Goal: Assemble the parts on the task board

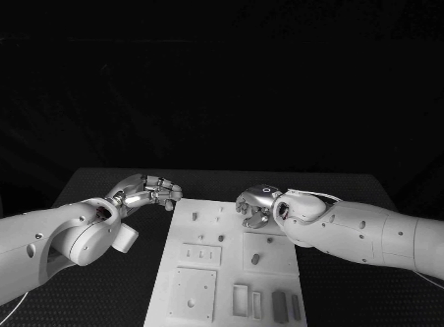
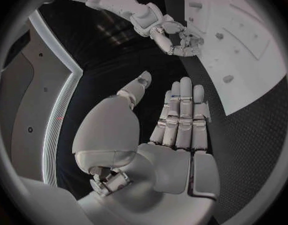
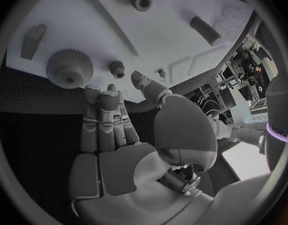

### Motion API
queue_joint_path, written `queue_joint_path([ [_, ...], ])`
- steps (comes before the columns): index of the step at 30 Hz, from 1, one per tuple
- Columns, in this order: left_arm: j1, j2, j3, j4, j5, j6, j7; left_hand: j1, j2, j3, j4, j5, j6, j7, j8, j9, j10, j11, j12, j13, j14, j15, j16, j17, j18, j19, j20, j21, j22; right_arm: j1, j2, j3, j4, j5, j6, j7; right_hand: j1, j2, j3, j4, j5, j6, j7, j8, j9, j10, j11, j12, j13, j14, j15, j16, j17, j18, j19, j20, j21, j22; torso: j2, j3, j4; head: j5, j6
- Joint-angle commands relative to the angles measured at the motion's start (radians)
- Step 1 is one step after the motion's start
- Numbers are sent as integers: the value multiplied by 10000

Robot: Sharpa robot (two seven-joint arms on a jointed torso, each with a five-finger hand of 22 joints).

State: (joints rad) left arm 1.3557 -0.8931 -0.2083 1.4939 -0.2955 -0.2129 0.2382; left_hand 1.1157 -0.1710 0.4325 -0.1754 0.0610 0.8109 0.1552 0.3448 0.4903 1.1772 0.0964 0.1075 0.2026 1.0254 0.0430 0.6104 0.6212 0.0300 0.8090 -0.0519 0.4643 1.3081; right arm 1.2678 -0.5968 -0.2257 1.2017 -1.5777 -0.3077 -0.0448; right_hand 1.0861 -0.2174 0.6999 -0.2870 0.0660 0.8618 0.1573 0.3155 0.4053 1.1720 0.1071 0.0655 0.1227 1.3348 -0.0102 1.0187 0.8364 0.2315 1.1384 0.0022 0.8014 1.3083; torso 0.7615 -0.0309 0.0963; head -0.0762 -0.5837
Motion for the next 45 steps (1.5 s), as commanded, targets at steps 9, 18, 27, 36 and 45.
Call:
queue_joint_path([
  [9,12,32,7,-111,90,-21,74,-105,-34,61,-9,16,-20,31,-69,13,-23,45,-55,15,-77,29,-54,-12,21,-77,-26,9,147,219,-369,2,505,-60,316,3,-53,-72,4,-19,64,-4,4,-46,-18,-93,9,17,-11,40,44,155,5,303,89,-66,102,185,21,0,-30,-34,80],
  [18,12,49,7,-103,98,4,70,-105,-32,69,-13,16,-22,30,-74,17,-22,43,-63,18,-80,31,-56,-15,23,-80,-24,10,147,219,-356,-4,509,-245,628,-18,66,-2,78,-26,56,118,-28,22,1,-40,-11,52,4,21,26,262,1,303,108,-108,151,183,39,4,-1,-47,72],
  [27,12,53,7,-99,113,25,77,-107,-28,76,-17,16,-22,28,-78,20,-22,41,-70,22,-82,32,-58,-17,23,-83,-22,11,147,176,-262,-9,301,-400,801,-55,92,36,108,-26,41,185,-43,57,11,34,-35,78,26,6,3,317,-12,303,107,-116,178,182,48,-5,10,-68,26],
  [36,12,52,7,-89,116,46,76,-107,-24,83,-23,16,-22,26,-82,25,-22,37,-78,25,-84,34,-59,-19,25,-87,-20,12,146,57,-173,-20,177,-483,828,-70,180,112,229,-23,-34,277,-71,100,22,124,-66,97,57,-20,-26,377,-48,303,91,-121,203,174,62,-4,14,-58,-16],
  [45,12,49,7,-85,116,78,72,-110,-19,89,-28,15,-23,24,-87,29,-21,35,-86,29,-86,36,-61,-21,25,-91,-18,13,146,-77,-106,-51,-30,-582,841,-81,209,154,337,-16,-81,360,-91,135,32,206,-87,116,84,-33,-46,418,-82,303,91,-119,226,170,62,-13,11,-32,-52],
])
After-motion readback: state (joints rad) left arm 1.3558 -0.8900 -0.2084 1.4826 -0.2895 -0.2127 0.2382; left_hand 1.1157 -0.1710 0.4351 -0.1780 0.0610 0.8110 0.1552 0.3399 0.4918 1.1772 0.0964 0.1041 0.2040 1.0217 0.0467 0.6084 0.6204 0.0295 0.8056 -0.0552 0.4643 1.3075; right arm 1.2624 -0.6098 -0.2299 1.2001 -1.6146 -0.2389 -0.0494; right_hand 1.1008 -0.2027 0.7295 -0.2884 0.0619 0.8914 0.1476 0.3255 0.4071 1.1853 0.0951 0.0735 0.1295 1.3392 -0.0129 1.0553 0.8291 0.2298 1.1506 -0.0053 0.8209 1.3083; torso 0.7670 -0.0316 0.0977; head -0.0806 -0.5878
